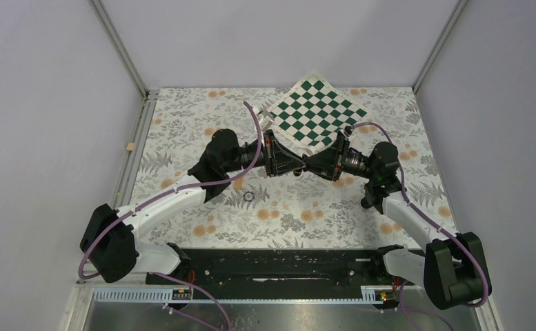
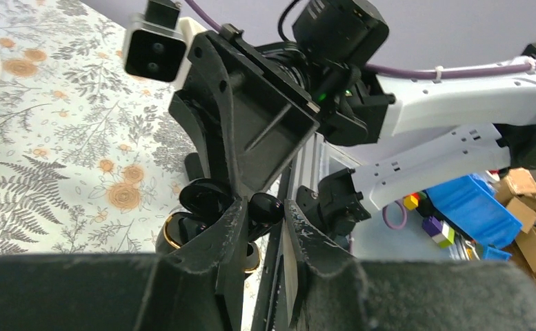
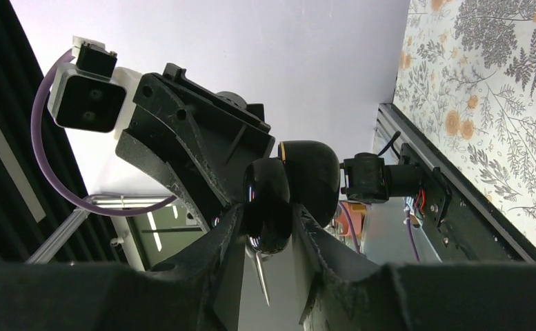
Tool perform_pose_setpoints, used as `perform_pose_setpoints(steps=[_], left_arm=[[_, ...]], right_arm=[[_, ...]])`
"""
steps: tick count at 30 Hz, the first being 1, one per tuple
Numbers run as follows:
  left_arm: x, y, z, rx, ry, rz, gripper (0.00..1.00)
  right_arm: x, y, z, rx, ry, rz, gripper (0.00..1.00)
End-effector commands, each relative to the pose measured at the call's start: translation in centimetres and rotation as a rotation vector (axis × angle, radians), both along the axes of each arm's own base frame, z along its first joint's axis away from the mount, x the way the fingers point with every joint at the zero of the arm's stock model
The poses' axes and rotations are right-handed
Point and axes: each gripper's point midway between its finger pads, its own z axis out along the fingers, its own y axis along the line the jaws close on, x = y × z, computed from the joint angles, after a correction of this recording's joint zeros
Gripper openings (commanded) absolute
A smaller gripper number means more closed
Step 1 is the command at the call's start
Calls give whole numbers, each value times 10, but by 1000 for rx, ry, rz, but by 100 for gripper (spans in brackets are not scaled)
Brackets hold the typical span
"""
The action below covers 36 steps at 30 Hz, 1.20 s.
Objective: Insert the wireless bluetooth earbuds into the charging case
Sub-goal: Insert the right earbud into the right side groove of the charging case.
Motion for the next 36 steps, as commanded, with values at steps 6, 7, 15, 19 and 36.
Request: perform_pose_setpoints(steps=[6, 7, 15, 19, 36], left_arm=[[-33, 3, 30, -38, -98, -157, 0], [-32, 4, 31, -44, -103, -143, 0], [-23, 16, 35, -85, -135, -16, 0], [-19, 19, 36, -92, -149, 24, 0], [-11, 25, 32, -150, -154, 99, 0]], right_arm=[[-4, 1, 17, -1, -64, 54, 0], [-3, 1, 18, 0, -65, 46, 0], [4, -1, 19, 15, -69, -5, 0], [2, -2, 22, 33, -74, -9, 0], [-8, -3, 19, 34, -75, 10, 0]])
